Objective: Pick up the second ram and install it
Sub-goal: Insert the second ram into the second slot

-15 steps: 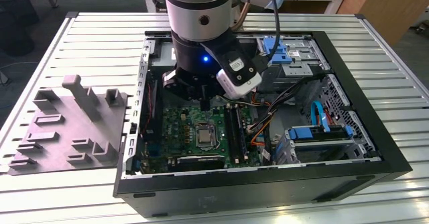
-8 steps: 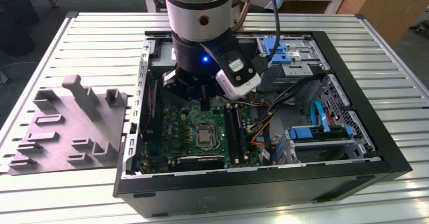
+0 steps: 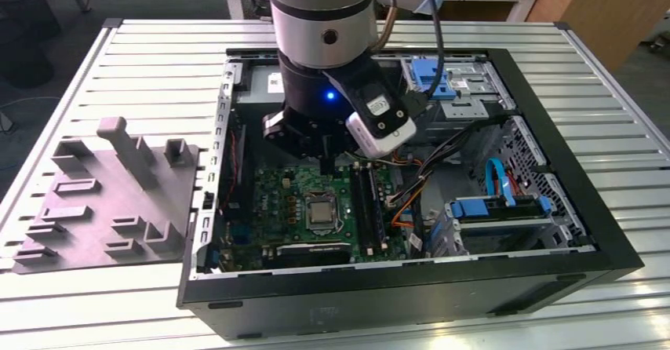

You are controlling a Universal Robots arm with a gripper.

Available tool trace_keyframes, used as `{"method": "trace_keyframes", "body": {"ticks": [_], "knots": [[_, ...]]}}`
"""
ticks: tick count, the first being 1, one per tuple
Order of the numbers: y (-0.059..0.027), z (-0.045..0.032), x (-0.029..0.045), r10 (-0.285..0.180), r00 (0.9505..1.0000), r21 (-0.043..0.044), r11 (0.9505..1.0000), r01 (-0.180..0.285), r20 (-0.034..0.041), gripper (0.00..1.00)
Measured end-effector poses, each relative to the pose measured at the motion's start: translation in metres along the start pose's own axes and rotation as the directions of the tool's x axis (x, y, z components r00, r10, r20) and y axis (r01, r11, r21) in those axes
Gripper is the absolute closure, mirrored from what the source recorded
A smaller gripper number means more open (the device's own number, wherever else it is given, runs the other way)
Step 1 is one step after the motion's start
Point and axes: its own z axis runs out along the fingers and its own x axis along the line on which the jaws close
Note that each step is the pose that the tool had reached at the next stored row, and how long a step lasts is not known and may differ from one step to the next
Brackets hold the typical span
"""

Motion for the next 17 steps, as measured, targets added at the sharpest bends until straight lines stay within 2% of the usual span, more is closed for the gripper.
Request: {"method": "trace_keyframes", "body": {"ticks": [6,17], "knots": [[-0.0005,0.0042,-0.0062,0.014,0.9999,0.0002,0.9999,-0.014,0.0001,0.86],[-0.0020,0.0146,-0.0224,0.027,0.9996,-0.0008,0.9996,-0.027,0.0005,0.86]]}}
